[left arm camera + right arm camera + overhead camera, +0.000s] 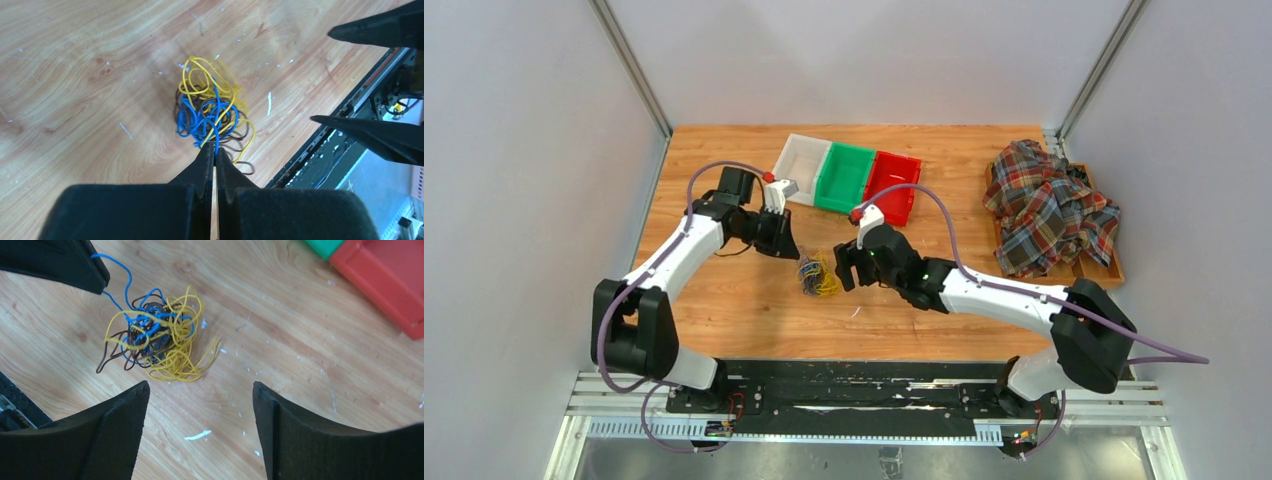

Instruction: Untangle the cables

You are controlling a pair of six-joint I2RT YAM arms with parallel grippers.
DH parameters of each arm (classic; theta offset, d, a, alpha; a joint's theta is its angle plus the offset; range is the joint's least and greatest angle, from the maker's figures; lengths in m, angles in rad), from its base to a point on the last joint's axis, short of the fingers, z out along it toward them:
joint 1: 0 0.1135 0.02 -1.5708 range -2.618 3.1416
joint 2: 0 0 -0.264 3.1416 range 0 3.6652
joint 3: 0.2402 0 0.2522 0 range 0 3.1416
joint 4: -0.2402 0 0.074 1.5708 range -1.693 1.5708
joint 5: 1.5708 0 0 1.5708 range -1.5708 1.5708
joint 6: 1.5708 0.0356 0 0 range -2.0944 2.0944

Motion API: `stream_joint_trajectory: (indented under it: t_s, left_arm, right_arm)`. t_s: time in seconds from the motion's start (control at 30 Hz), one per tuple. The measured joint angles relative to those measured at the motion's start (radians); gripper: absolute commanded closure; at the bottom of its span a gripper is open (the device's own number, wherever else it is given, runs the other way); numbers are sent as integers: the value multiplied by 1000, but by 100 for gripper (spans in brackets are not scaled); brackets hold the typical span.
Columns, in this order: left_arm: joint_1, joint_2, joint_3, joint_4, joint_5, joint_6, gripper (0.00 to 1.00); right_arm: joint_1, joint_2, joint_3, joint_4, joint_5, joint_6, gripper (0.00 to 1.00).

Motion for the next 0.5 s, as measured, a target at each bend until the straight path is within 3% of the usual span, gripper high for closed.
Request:
stream_joint_trajectory:
  t_s: [0.1,0.5]
  left_arm:
    - [-2,-54,25,-43,4,0,99]
    - [-74,-196,139,-171,-64,-6,99]
  right_arm:
    - [1,24,63,-8,-23,-19,15]
    - [41,19,67,201,-152,-35,14]
